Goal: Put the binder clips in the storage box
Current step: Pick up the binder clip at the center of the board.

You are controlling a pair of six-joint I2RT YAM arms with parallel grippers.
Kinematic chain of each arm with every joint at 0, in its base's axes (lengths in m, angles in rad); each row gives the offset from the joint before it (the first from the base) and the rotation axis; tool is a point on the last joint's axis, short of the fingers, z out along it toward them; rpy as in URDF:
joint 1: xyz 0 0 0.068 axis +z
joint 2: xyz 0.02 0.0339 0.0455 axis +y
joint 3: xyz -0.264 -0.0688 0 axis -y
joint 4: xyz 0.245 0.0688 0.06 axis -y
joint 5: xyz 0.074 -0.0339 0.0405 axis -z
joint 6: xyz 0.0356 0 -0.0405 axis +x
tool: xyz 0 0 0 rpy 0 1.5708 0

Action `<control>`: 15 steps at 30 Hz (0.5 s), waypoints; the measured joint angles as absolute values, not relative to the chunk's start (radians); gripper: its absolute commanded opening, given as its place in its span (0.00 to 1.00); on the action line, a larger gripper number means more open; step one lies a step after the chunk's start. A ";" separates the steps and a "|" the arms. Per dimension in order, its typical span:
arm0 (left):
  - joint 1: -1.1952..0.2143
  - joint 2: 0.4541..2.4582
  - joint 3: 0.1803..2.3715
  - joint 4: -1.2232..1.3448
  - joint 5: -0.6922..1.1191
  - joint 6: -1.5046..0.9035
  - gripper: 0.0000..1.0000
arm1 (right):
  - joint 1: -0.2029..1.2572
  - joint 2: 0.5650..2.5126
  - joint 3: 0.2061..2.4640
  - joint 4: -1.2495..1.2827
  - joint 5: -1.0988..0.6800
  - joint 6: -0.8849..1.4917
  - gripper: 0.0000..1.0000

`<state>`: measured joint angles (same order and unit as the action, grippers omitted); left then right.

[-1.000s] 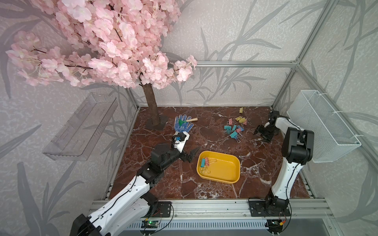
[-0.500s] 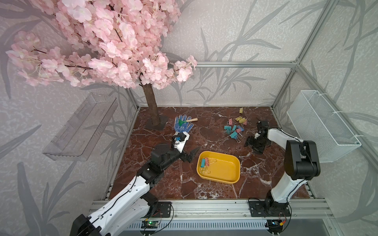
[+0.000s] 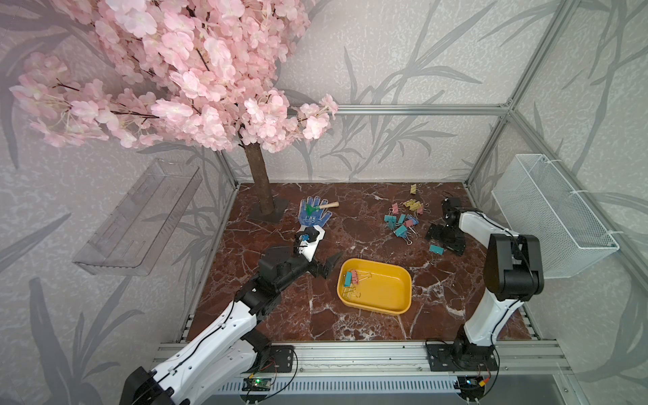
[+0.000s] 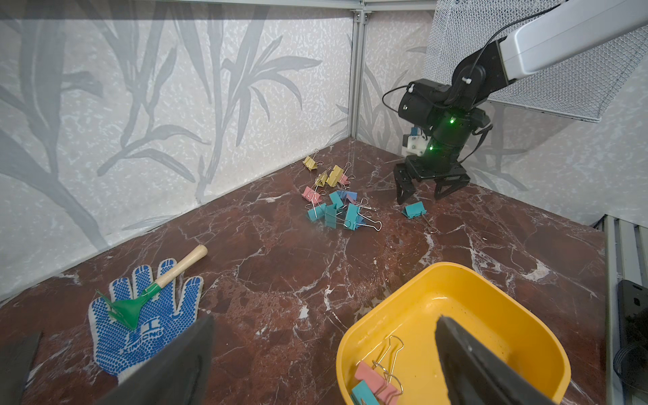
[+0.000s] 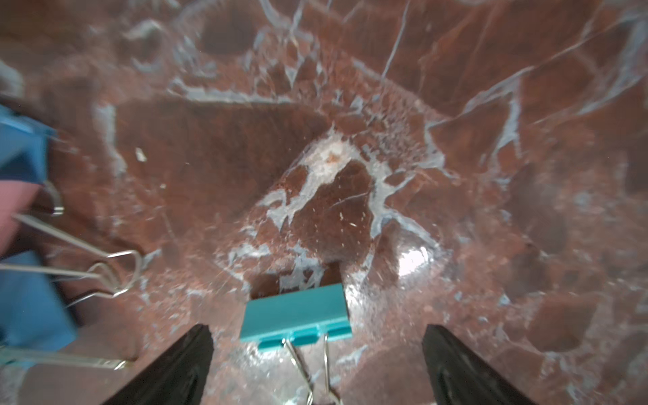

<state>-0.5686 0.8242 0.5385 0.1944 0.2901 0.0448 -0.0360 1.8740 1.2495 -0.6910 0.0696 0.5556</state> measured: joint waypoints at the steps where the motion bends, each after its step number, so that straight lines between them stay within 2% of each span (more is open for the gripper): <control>1: -0.569 0.824 0.538 0.194 0.290 0.045 1.00 | -0.034 1.887 1.250 -0.690 0.069 0.552 0.92; 5: -0.569 0.824 0.538 0.194 0.290 0.045 1.00 | -0.025 1.917 1.251 -0.687 0.063 0.543 0.82; 9: -0.569 0.824 0.538 0.194 0.290 0.045 1.00 | -0.017 1.917 1.250 -0.681 0.071 0.525 0.61; 15: -0.569 0.823 0.538 0.194 0.290 0.046 1.00 | -0.013 1.912 1.246 -0.676 0.075 0.485 0.37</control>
<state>-0.5686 0.8234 0.5385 0.1944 0.2901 0.0456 -0.0128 1.9118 1.2465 -0.6758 0.0746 0.4850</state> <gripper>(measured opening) 0.999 0.534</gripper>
